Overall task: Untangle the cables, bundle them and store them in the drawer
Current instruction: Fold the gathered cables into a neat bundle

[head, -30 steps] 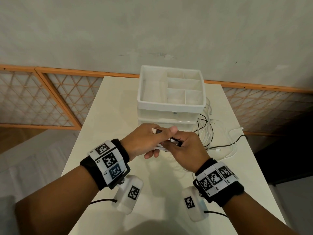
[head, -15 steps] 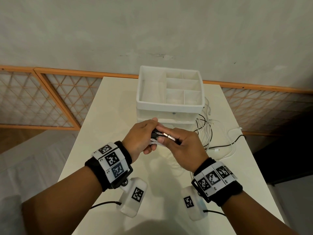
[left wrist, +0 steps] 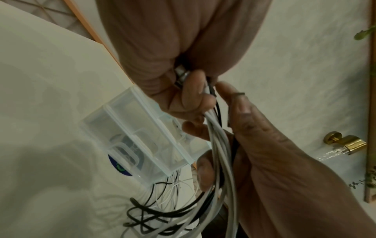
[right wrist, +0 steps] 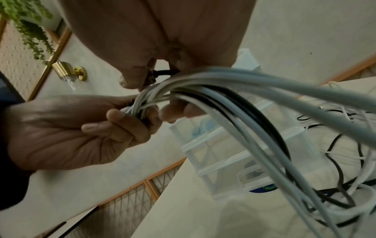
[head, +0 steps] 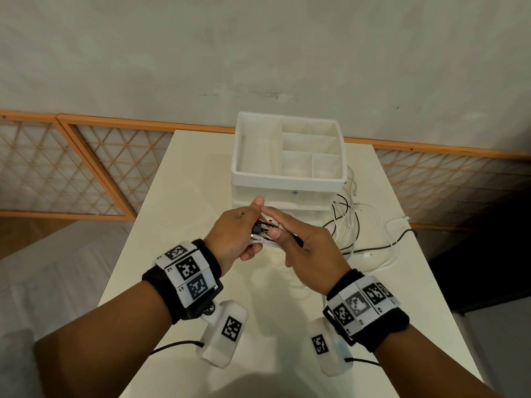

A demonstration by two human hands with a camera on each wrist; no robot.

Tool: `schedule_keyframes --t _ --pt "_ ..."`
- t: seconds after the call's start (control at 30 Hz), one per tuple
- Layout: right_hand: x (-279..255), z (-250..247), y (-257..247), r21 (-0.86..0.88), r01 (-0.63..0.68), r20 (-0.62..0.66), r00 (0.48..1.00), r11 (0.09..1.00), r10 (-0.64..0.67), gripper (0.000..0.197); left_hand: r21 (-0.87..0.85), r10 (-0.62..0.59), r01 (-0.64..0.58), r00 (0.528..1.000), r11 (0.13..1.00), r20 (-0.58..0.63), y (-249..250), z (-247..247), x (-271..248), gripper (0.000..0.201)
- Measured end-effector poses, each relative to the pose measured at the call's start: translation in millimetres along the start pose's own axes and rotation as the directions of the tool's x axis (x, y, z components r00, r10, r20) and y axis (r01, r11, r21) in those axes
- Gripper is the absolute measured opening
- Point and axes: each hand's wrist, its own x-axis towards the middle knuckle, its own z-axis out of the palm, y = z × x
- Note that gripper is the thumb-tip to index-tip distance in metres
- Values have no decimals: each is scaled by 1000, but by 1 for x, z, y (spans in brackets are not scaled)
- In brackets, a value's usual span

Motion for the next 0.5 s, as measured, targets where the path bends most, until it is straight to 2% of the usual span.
schedule_keyframes --t 0.1,0.17,0.23,0.33,0.43,0.5 --pt "3 9 6 -191 71 12 998 979 -70 41 -58 -77 77 997 995 4 0 7 0 68" --pt "5 14 13 -323 27 37 999 946 -16 55 -118 -134 136 991 984 27 6 9 -3 76" --pt "4 15 14 -388 -13 77 996 921 47 69 -62 -125 132 987 989 97 10 9 -5 78" --pt "1 13 12 -299 -46 123 989 953 87 63 89 -17 4 988 996 152 9 6 -7 54" --pt "0 6 8 -162 -76 73 993 984 89 48 44 30 -34 997 998 75 5 1 -5 33" --pt "-1 1 6 -76 -114 -3 993 991 114 28 -2 52 -52 999 999 -7 3 -1 -2 28"
